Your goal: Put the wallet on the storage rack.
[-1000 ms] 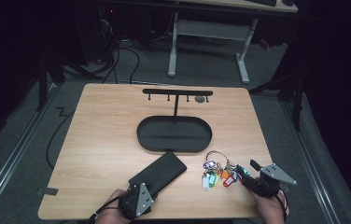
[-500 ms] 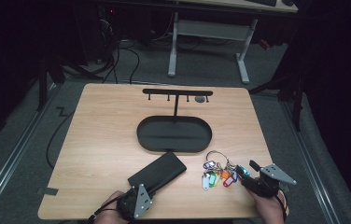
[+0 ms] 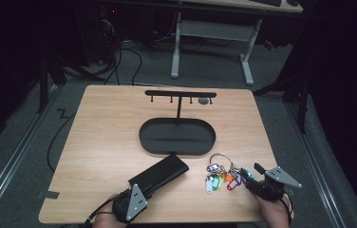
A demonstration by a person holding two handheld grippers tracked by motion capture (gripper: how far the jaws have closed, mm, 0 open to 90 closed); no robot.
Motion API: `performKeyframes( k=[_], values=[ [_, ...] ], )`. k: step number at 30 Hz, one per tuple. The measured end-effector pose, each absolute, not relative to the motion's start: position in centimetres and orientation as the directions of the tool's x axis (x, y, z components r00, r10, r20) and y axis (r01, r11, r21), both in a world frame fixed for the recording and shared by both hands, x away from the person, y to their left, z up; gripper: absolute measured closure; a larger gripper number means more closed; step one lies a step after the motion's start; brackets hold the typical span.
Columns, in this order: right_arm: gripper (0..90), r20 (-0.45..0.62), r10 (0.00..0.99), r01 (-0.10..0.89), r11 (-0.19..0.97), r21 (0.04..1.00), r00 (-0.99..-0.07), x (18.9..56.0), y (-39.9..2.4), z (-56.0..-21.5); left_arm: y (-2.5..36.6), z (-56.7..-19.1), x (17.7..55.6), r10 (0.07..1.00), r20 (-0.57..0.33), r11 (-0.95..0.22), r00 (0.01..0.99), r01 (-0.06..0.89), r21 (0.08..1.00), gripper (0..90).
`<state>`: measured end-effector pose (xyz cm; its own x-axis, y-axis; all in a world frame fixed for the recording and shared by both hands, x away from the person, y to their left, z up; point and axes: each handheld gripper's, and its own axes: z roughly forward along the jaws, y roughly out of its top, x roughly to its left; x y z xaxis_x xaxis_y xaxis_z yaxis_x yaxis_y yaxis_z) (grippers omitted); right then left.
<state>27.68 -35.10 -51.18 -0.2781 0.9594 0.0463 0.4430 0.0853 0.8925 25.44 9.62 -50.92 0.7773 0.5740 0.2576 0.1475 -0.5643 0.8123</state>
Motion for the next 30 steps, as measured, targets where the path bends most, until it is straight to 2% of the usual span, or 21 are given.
performKeyframes(
  k=[19,30],
  values=[
    [36.8,0.044,0.958,0.442,0.089,0.893,-0.283,27.8,-35.2,-51.2,12.8,-49.1,26.1,0.629,0.049,-0.378,0.776,0.25,0.891,81.1],
    [36.8,0.045,0.959,0.435,0.086,0.896,-0.281,27.7,-35.4,-51.1,14.4,-48.3,26.0,0.651,-0.022,-0.295,0.758,0.28,0.914,81.7]
  ],
)
